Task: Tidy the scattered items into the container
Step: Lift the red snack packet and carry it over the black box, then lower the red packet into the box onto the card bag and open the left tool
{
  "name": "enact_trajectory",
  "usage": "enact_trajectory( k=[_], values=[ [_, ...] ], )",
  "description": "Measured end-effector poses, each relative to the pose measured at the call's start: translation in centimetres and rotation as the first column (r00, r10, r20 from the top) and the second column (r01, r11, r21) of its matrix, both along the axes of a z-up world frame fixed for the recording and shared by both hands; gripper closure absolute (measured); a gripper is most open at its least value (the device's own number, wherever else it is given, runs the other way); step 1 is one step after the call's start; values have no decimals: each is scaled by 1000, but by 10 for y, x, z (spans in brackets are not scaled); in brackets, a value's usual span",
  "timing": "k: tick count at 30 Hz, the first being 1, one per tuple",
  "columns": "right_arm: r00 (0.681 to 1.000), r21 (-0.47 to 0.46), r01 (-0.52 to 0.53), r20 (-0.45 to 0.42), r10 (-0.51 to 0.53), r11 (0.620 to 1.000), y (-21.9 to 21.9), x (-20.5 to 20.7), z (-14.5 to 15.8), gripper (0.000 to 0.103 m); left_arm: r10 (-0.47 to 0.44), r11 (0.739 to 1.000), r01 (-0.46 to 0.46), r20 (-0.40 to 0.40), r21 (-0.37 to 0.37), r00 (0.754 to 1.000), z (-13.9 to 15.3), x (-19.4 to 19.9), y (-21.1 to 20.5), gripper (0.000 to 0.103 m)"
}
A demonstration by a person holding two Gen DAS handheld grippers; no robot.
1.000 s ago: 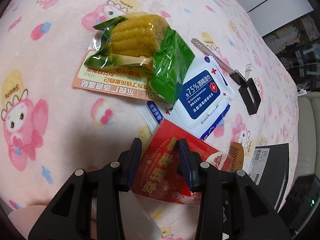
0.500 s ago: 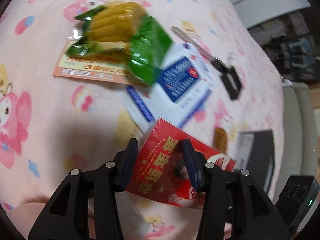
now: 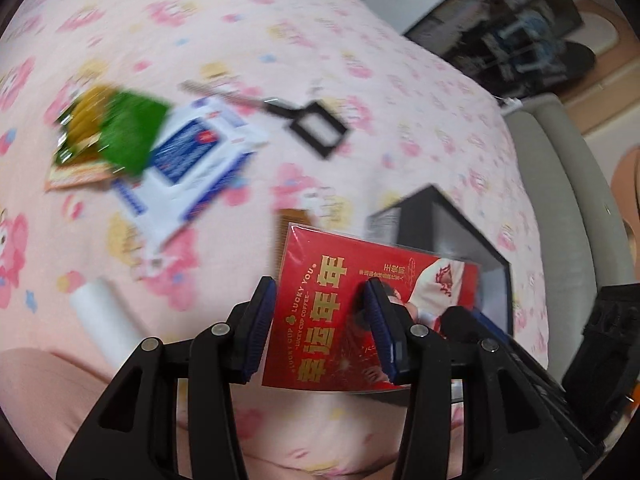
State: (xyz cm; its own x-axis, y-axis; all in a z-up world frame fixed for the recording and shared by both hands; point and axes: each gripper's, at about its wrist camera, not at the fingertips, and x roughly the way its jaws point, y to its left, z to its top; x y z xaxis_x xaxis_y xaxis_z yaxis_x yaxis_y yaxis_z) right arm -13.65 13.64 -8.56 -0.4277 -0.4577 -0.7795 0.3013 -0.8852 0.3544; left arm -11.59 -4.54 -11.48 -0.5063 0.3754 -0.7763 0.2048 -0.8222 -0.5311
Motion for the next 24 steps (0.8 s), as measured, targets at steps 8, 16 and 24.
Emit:
enact_trajectory(
  k=[8,16,24],
  values=[
    [997,-16,77,-24,-77,997,88,-13,13,54,-154,987,151,-49,-63,987,20,-37,85,58],
    [982,-6,186,-11,-186,983,133,-24,0,54,-264,954,259,-14,-149,964,10,-58,140,54],
    [974,5,224,26,-224,974,154,-41,-17,53,-308,929,311,43,-200,950,0,-79,169,54]
  ],
)
